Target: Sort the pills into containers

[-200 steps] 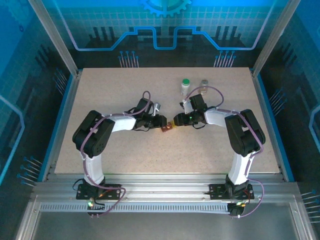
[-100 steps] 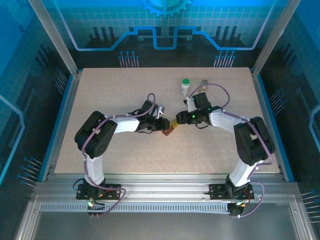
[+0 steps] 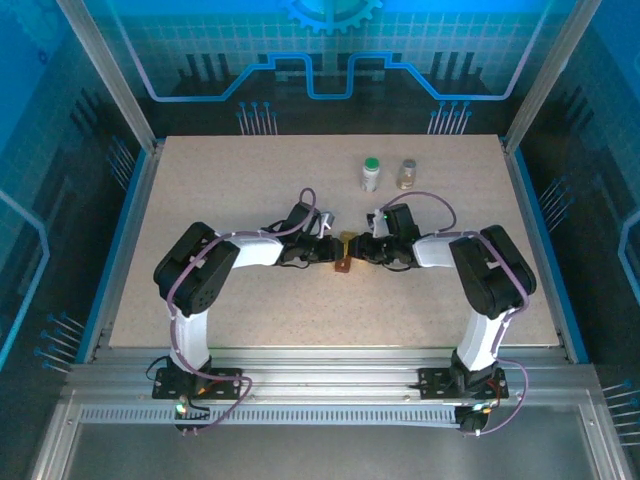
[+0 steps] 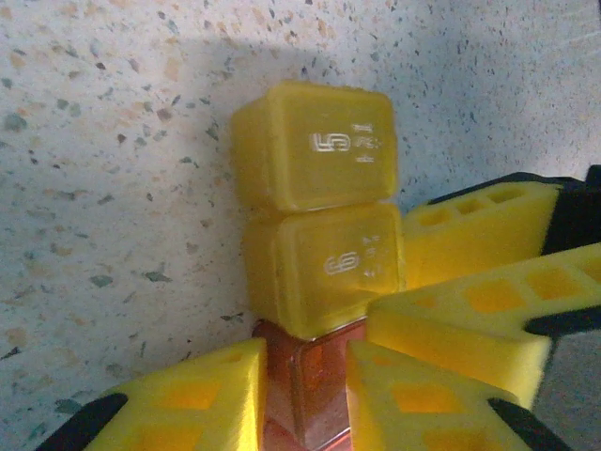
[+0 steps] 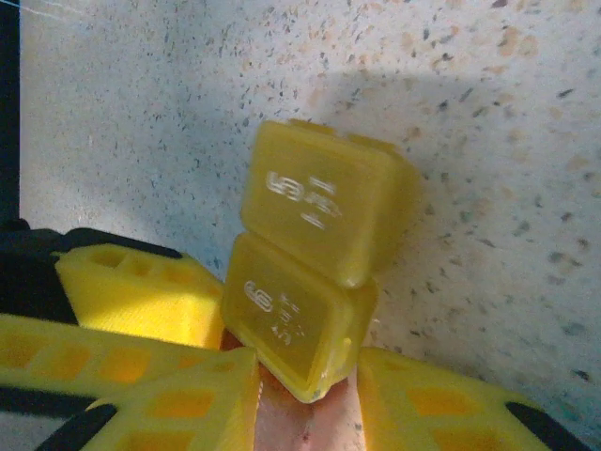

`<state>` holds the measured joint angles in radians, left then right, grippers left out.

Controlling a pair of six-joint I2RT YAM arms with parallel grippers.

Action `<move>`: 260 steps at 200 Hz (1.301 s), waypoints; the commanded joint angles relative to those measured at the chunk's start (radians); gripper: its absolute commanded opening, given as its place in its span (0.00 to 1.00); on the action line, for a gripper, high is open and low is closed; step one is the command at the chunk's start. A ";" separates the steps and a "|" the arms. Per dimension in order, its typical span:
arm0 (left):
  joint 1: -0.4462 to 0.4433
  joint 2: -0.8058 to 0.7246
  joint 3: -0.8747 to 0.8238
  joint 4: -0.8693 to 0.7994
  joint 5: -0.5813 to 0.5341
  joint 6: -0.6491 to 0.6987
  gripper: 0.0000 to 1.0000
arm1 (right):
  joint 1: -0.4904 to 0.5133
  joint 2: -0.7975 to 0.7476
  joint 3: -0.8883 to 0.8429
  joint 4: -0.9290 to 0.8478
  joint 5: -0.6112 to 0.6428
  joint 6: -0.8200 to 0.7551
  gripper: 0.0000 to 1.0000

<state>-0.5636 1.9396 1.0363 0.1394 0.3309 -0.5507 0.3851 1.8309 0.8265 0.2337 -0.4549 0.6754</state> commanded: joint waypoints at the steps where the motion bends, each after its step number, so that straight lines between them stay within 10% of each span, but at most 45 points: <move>1: -0.017 0.036 0.005 -0.018 -0.003 -0.012 0.27 | 0.029 0.026 -0.013 0.042 0.003 0.029 0.34; 63: -0.018 0.082 -0.002 -0.001 -0.040 -0.055 0.23 | 0.064 0.000 -0.063 -0.046 0.110 -0.022 0.13; 185: 0.030 0.137 0.339 -0.272 -0.137 0.167 0.27 | 0.014 -0.265 -0.113 -0.048 0.211 0.033 0.29; 241: 0.062 -0.143 0.255 -0.287 -0.260 0.272 0.35 | -0.076 -0.569 -0.076 -0.296 0.467 -0.276 0.35; 260: 0.065 -0.334 0.091 -0.195 -0.371 0.327 0.54 | -0.096 -0.688 -0.113 -0.298 0.591 -0.368 0.44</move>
<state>-0.5102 1.8530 1.2701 -0.1299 0.1040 -0.3187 0.3119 1.2663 0.7250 0.0170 -0.0635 0.4892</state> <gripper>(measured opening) 0.427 0.387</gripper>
